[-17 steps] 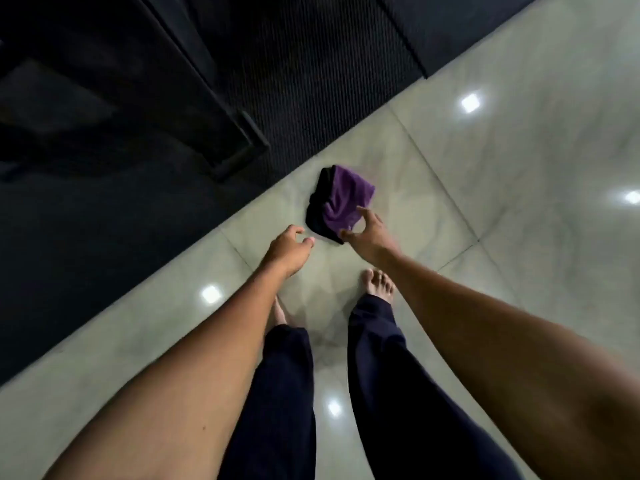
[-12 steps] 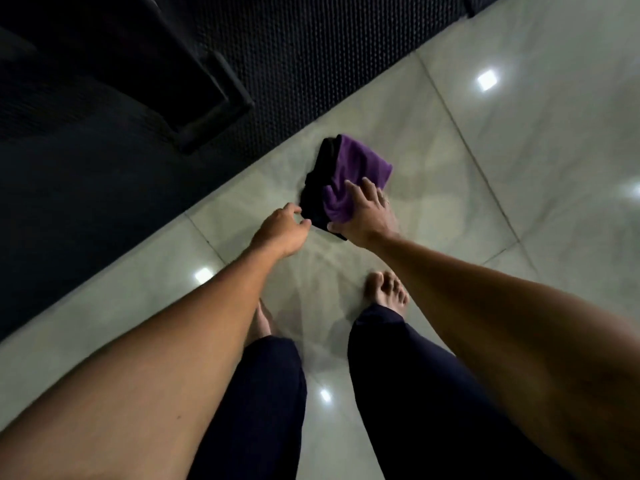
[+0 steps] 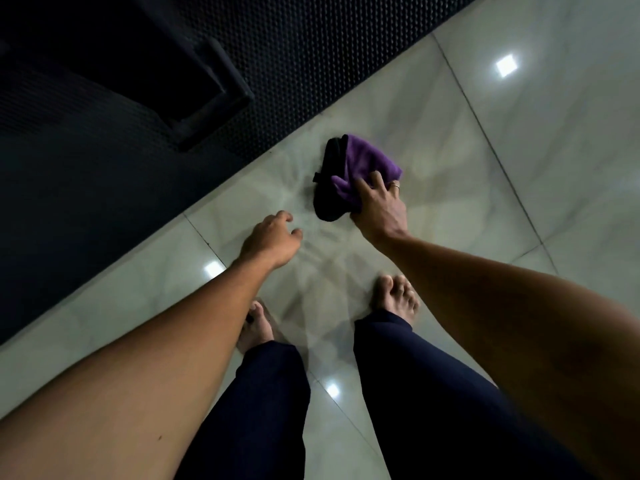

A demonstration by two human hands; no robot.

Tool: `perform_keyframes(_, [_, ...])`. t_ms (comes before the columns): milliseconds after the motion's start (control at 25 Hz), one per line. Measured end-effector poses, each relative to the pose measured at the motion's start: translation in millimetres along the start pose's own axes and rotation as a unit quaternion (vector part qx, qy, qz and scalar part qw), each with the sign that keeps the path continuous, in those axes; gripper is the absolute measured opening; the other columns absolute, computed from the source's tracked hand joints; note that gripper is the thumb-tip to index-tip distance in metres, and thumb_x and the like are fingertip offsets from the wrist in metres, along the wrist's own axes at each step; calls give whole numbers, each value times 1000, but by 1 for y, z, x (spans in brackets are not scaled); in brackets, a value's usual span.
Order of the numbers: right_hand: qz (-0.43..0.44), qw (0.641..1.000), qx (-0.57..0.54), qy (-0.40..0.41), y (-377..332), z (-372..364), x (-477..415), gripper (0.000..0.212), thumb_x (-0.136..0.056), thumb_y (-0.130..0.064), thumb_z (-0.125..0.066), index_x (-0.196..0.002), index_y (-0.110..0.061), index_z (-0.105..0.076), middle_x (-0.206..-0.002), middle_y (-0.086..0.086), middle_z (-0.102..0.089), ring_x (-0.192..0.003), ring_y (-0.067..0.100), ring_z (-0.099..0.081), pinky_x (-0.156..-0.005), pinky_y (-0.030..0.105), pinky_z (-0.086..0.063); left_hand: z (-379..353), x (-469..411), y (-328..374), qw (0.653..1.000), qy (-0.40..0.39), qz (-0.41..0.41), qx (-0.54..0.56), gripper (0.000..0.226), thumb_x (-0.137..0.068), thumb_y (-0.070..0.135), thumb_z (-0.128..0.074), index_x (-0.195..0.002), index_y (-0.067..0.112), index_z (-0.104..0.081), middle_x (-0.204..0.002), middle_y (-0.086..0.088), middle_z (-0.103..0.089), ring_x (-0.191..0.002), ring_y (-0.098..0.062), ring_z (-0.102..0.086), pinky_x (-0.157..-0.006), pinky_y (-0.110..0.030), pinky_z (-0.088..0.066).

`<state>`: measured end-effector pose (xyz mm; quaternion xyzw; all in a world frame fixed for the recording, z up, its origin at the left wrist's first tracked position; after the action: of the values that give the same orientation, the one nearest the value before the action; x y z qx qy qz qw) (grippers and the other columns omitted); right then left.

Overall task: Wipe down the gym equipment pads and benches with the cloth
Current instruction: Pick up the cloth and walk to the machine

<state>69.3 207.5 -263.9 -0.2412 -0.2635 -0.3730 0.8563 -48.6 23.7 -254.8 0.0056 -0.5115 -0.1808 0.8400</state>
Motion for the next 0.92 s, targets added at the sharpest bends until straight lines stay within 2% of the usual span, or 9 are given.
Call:
perform_keyframes(80, [-18, 1000, -14, 3, 5, 29, 16, 72, -85, -34, -73, -149, -25, -41, -142, 6, -46, -128, 41, -43, -72, 38, -44, 12, 24, 14, 1000, -9, -5, -12, 47, -102, 40, -49, -145, 23, -46, -150, -8, -49, -131, -32, -50, -105, -43, -45])
perform_keyframes(160, [-35, 999, -28, 7, 9, 65, 45, 68, -84, -39, -72, -144, -24, -44, -136, 6, -54, -124, 38, -48, -77, 38, -40, 29, 58, 35, 999, -17, -15, -31, 46, -102, 39, -48, -145, 23, -46, -149, -8, -49, -131, -32, -50, -105, -43, -44])
perform_keyframes(280, [-63, 995, -66, 35, 16, 128, 93, 53, -84, -40, -70, -127, -17, -50, -127, 9, -61, -108, 36, -59, -82, 40, -48, 62, 112, 74, 998, -17, -27, -54, 46, -103, 39, -48, -146, 23, -45, -149, -8, -50, -132, -31, -49, -105, -43, -44])
perform_keyframes(360, [-85, 991, -99, 41, 23, 179, 136, 49, -86, -40, -68, -123, -15, -49, -127, 9, -58, -100, 35, -62, -80, 45, -53, 89, 159, 113, 996, -17, -39, -75, 47, -103, 39, -48, -146, 23, -44, -149, -8, -49, -132, -31, -49, -105, -43, -44])
perform_keyframes(480, [-128, 978, -152, 62, 32, 274, 215, 57, -87, -42, -67, -131, -12, -47, -133, 10, -53, -103, 38, -61, -75, 42, -51, 136, 245, 184, 992, 0, -74, -99, 47, -102, 40, -49, -146, 23, -45, -150, -8, -48, -133, -31, -48, -107, -43, -43])
perform_keyframes(600, [-176, 964, -192, 59, 38, 355, 305, 59, -90, -45, -62, -137, -14, -45, -132, 10, -56, -110, 36, -62, -83, 42, -49, 174, 338, 250, 986, 14, -118, -114, 48, -100, 38, -50, -146, 22, -46, -151, -8, -47, -136, -30, -46, -109, -41, -42])
perform_keyframes(720, [-213, 956, -197, 49, 44, 405, 391, 54, -90, -46, -60, -132, -16, -47, -129, 11, -62, -112, 34, -63, -87, 39, -48, 192, 417, 291, 980, 23, -160, -114, 48, -100, 37, -50, -145, 22, -47, -152, -8, -47, -137, -29, -46, -109, -42, -42])
perform_keyframes(920, [-289, 925, -227, 93, 48, 450, 510, 51, -90, -49, -61, -128, -19, -47, -122, 9, -65, -107, 31, -65, -76, 33, -42, 198, 504, 332, 957, 14, -230, -175, 48, -98, 38, -51, -143, 23, -48, -148, -11, -50, -131, -31, -51, -105, -39, -44])
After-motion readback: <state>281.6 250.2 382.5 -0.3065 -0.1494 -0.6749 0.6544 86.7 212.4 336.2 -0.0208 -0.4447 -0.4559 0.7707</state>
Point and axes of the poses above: each hand's wrist, its own x-axis away from the middle knuckle, its own z-axis out of the back of the hand, y = z × x, the point moved 9 cm from there along -x, towards the middle knuckle
